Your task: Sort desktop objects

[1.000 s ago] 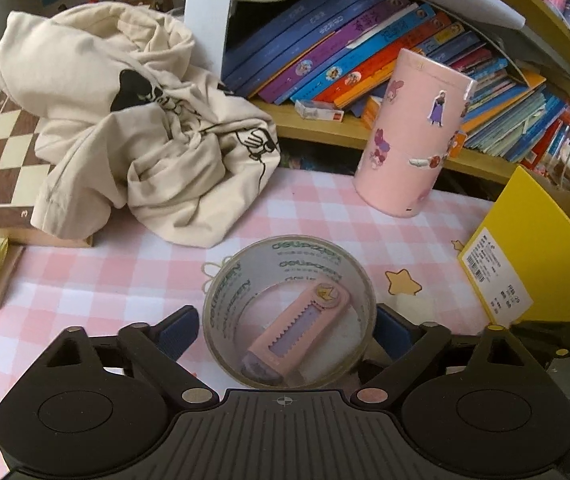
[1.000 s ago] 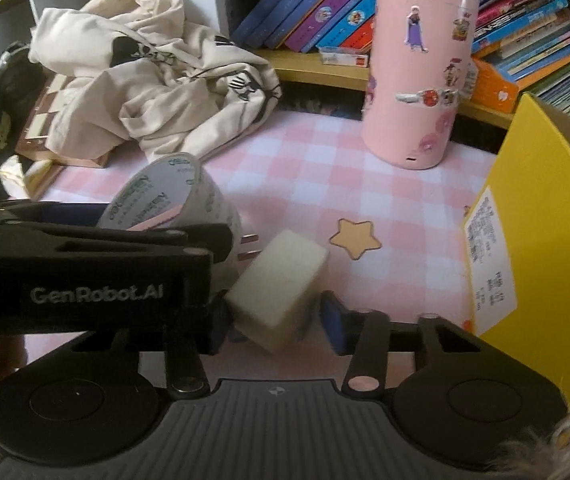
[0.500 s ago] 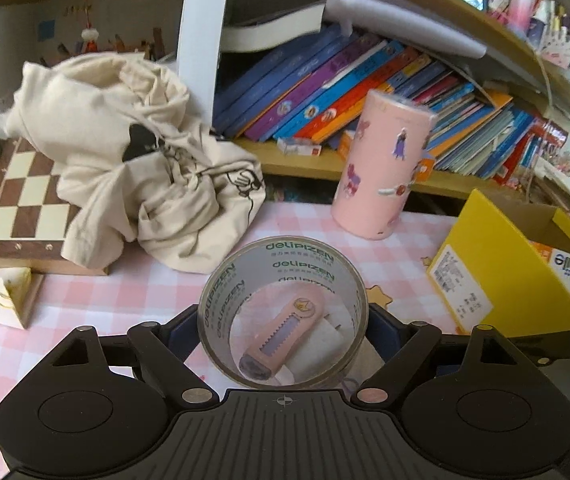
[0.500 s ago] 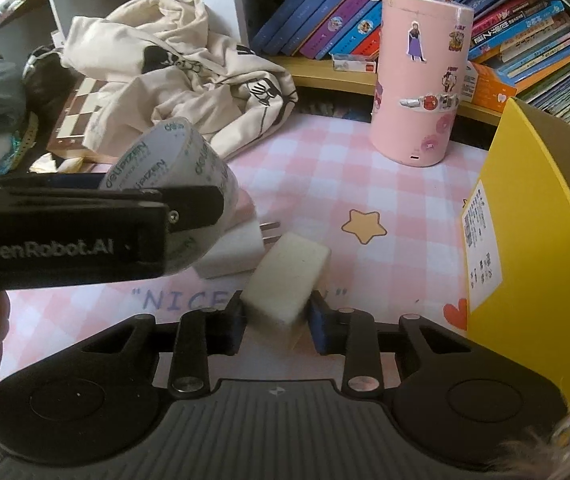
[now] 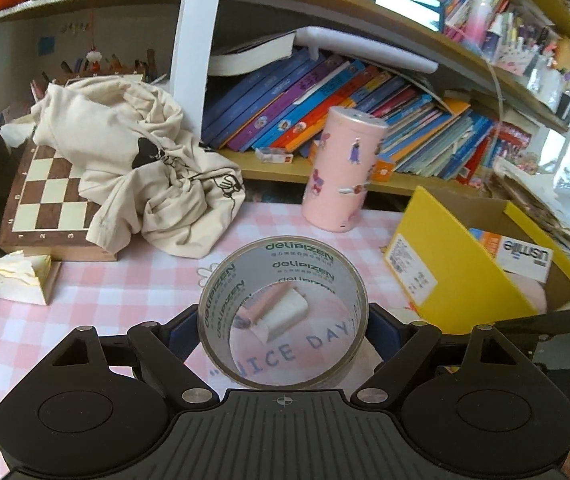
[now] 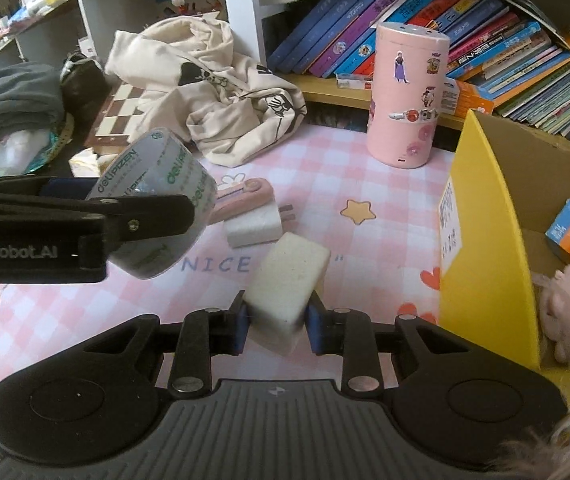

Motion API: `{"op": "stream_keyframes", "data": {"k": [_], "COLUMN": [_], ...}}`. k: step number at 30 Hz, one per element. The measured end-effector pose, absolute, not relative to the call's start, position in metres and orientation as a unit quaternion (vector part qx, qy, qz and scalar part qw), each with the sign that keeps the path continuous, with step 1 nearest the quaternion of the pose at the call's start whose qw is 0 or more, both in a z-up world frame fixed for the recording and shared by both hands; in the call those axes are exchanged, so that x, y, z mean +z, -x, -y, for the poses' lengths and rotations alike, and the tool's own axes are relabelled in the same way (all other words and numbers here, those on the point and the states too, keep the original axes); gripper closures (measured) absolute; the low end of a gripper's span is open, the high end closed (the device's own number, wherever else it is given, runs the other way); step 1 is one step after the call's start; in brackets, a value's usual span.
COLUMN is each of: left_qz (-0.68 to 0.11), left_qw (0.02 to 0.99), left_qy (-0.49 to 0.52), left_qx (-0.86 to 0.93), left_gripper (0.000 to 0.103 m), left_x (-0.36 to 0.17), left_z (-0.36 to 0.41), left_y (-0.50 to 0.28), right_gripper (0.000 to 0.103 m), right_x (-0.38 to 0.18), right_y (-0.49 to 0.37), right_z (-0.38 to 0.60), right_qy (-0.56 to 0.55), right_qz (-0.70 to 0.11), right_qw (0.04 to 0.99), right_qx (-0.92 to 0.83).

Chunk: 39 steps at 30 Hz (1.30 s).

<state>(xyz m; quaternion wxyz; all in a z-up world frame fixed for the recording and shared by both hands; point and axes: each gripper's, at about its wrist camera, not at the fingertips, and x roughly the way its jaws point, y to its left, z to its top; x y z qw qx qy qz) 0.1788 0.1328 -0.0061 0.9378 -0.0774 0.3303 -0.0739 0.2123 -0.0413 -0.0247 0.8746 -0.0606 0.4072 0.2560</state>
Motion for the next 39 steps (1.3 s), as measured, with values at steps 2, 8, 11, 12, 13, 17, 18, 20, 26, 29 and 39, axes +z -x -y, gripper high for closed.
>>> {"op": "stream_keyframes", "data": {"k": [2, 8, 11, 12, 13, 17, 18, 20, 26, 29, 39], "left_qz": [-0.33, -0.333, -0.335, -0.336, -0.335, -0.334, -0.334, -0.335, -0.339, -0.338, -0.334], "left_qw": [0.937, 0.933, 0.93, 0.929, 0.929, 0.928, 0.928, 0.927, 0.925, 0.924, 0.921], "left_qy": [0.08, 0.097, 0.109, 0.112, 0.111, 0.104, 0.102, 0.098, 0.087, 0.082, 0.063], "left_qx": [-0.08, -0.095, -0.104, -0.107, -0.11, -0.127, -0.13, -0.136, -0.15, -0.159, -0.193], "left_gripper": [0.017, 0.017, 0.017, 0.017, 0.017, 0.017, 0.017, 0.017, 0.017, 0.017, 0.017], "left_x": [-0.002, 0.005, 0.008, 0.009, 0.011, 0.015, 0.016, 0.017, 0.018, 0.021, 0.024], "left_z": [-0.132, -0.132, -0.13, -0.128, -0.127, -0.118, -0.116, -0.112, -0.104, -0.099, -0.08], "left_y": [-0.169, -0.144, -0.135, -0.133, -0.131, -0.121, -0.119, -0.115, -0.104, -0.101, -0.098], "right_gripper": [0.077, 0.078, 0.078, 0.078, 0.078, 0.078, 0.078, 0.078, 0.078, 0.078, 0.078], "right_x": [-0.022, -0.014, -0.011, -0.01, -0.01, -0.007, -0.006, -0.004, -0.006, -0.004, -0.003], "right_y": [-0.205, -0.178, -0.162, -0.158, -0.153, -0.138, -0.135, -0.131, -0.119, -0.113, -0.099], "right_z": [0.046, 0.061, 0.067, 0.069, 0.07, 0.076, 0.078, 0.081, 0.091, 0.096, 0.116], "right_qy": [0.055, 0.05, 0.053, 0.053, 0.051, 0.041, 0.037, 0.03, 0.009, 0.001, -0.016], "right_qz": [-0.411, -0.425, -0.432, -0.434, -0.435, -0.437, -0.436, -0.434, -0.437, -0.436, -0.433], "right_qw": [0.872, 0.863, 0.859, 0.857, 0.857, 0.857, 0.859, 0.862, 0.866, 0.869, 0.877], "right_qx": [0.26, 0.267, 0.271, 0.272, 0.273, 0.271, 0.268, 0.261, 0.243, 0.237, 0.206]}}
